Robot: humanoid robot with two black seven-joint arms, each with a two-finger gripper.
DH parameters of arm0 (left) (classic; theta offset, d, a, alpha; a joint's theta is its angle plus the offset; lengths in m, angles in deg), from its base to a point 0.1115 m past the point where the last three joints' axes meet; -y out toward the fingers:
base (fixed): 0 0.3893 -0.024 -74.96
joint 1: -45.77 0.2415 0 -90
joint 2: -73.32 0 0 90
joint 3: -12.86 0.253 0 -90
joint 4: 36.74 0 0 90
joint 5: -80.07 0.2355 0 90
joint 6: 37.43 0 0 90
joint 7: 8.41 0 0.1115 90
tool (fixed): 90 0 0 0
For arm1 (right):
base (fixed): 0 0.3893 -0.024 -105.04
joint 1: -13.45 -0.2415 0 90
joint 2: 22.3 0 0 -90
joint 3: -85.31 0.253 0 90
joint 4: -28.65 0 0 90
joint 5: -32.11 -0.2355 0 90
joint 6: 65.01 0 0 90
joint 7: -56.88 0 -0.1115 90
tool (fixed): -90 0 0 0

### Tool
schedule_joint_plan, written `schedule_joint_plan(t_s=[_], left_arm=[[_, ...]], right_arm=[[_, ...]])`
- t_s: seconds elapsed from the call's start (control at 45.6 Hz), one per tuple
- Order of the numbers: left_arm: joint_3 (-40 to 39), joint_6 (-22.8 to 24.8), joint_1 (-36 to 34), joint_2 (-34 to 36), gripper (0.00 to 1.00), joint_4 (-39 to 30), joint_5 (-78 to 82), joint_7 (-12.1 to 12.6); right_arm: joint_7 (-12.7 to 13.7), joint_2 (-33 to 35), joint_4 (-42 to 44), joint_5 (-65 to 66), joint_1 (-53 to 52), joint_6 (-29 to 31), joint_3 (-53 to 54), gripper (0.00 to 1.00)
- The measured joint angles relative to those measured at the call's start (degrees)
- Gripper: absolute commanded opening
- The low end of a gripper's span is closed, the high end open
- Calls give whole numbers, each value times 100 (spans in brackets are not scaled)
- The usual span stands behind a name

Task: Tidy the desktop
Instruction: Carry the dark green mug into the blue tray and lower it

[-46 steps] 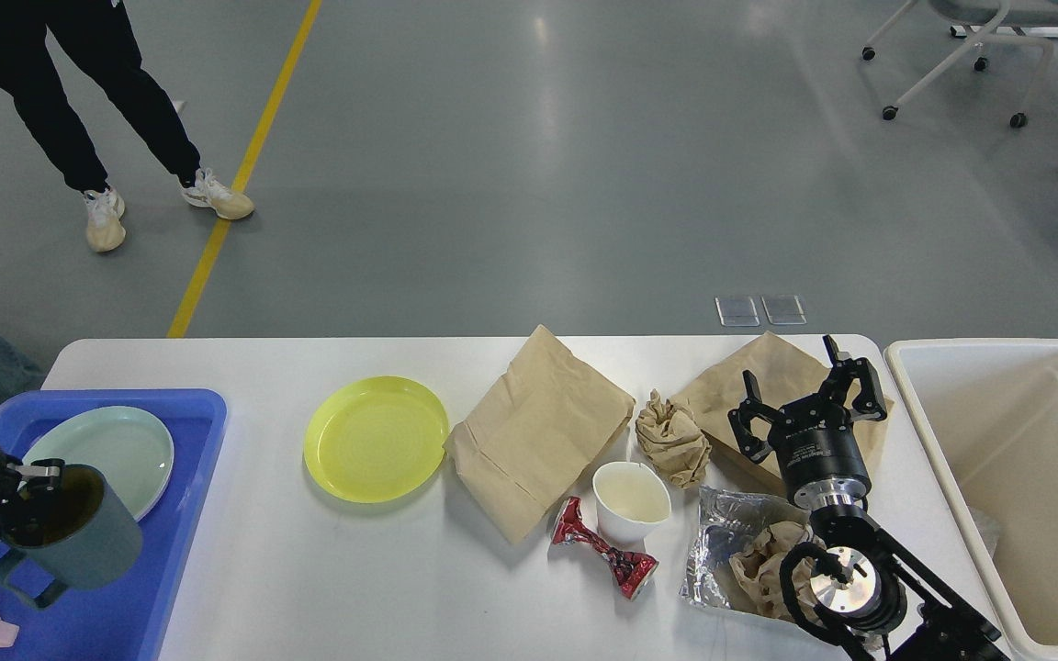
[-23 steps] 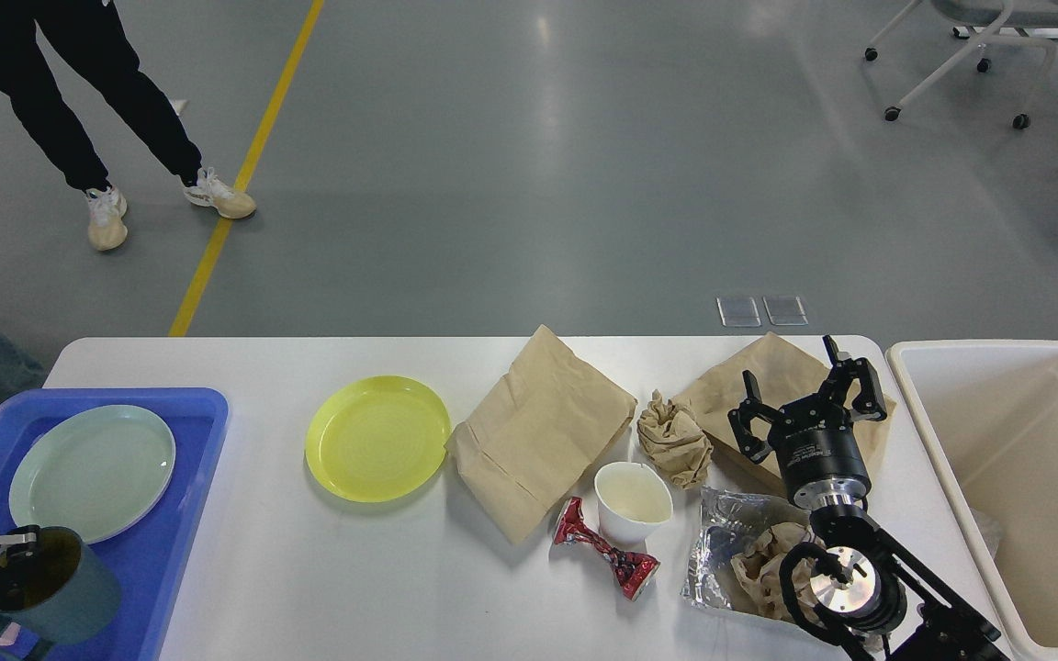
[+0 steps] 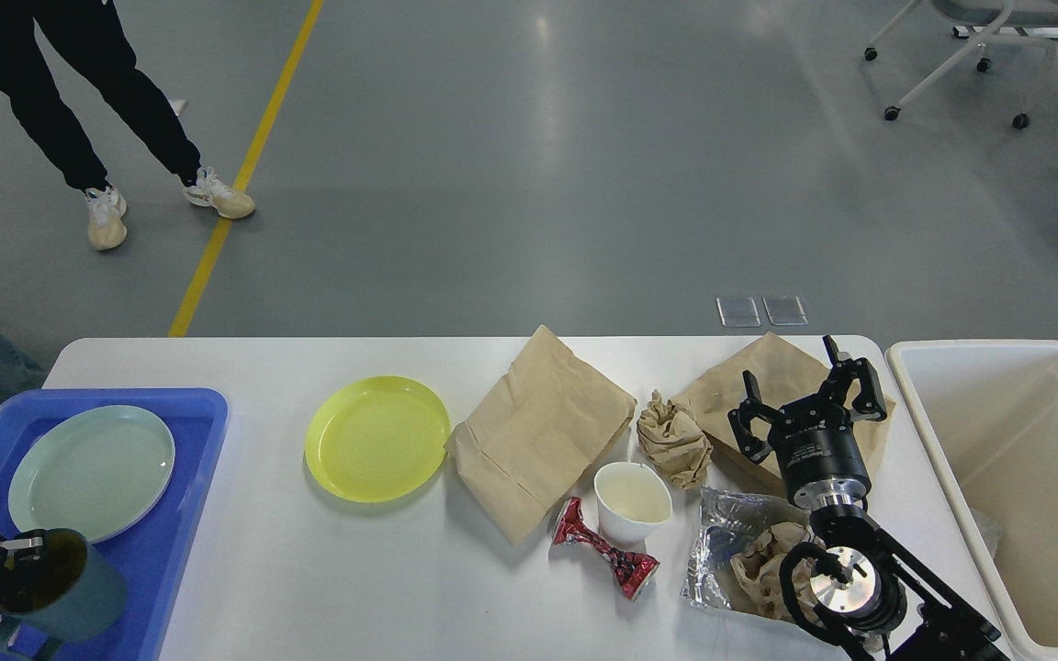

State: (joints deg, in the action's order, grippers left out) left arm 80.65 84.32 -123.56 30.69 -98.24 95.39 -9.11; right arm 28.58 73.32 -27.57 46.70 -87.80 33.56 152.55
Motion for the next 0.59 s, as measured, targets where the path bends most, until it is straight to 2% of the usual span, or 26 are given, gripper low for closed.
schedule_joint_plan(t_s=[0.263,0.307,0.351,0.395,0.504,0.548,0.592], left_arm=[[-77,-294,288,-39,1,3,-11,-1],[-88,-329,309,-41,4,4,-3,-1],[-94,-343,326,-43,14,3,-1,-1],[-98,-350,335,-44,34,3,-2,-1],[-109,-410,339,-41,72,-1,-38,1],[-126,-505,340,-42,82,-2,-45,12],[-145,-624,343,-45,87,-2,-53,16]], right_arm=[[0,0,0,0,0,1,0,100],[0,0,0,0,0,3,0,100],[0,0,0,0,0,3,0,100],[0,0,-1,0,0,3,0,100],[0,0,-2,0,0,3,0,100],[0,0,-3,0,0,3,0,100],[0,0,-3,0,0,3,0,100]])
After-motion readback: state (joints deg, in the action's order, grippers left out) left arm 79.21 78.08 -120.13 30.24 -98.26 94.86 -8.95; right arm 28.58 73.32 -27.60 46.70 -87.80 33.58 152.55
